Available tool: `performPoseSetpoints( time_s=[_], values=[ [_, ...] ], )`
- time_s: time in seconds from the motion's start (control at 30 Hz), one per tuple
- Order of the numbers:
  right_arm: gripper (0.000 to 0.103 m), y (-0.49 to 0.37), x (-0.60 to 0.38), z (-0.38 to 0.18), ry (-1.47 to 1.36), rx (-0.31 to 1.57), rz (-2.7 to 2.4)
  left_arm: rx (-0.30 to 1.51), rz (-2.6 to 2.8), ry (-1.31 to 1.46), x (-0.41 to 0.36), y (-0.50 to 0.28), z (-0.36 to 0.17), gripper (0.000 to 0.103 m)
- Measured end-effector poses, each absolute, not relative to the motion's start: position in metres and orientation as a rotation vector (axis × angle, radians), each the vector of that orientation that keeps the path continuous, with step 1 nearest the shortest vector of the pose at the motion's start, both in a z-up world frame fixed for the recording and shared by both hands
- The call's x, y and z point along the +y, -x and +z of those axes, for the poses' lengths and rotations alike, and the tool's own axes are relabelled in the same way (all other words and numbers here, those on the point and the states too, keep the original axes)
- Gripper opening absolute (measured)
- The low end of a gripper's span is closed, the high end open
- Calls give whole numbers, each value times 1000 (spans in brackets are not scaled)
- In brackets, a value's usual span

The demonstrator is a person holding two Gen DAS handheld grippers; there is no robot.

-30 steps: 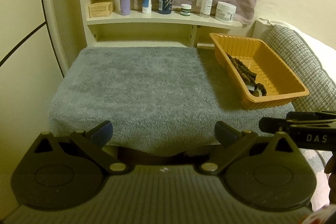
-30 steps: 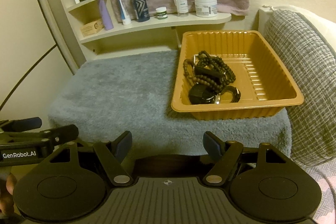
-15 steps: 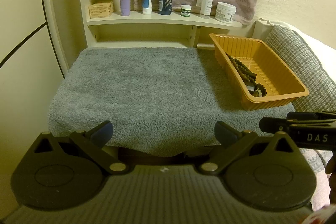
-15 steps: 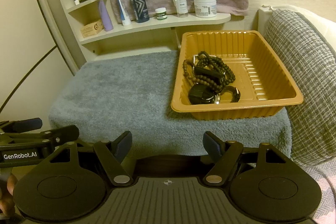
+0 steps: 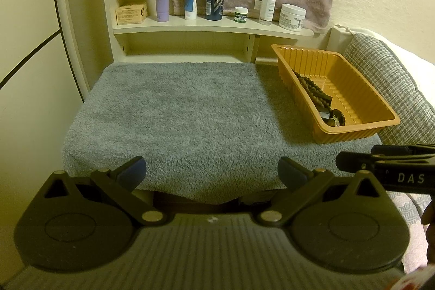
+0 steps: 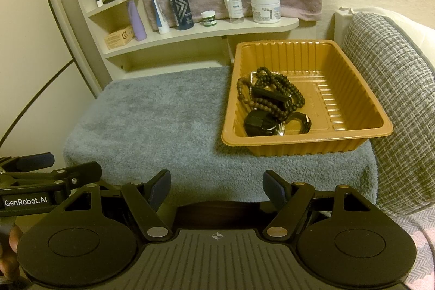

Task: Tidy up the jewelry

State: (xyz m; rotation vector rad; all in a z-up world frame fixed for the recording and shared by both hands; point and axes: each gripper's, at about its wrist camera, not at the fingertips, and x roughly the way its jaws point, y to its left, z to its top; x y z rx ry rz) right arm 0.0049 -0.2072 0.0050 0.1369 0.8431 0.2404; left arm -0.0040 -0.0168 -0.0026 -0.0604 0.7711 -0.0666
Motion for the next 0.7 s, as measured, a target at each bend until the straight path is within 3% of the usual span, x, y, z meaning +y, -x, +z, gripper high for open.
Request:
performPoseSetpoints(
  time_s=[0.7],
  values=[
    [74, -5, -207, 5, -136, 842, 240, 769, -67, 59, -16, 3, -1, 102]
  ],
)
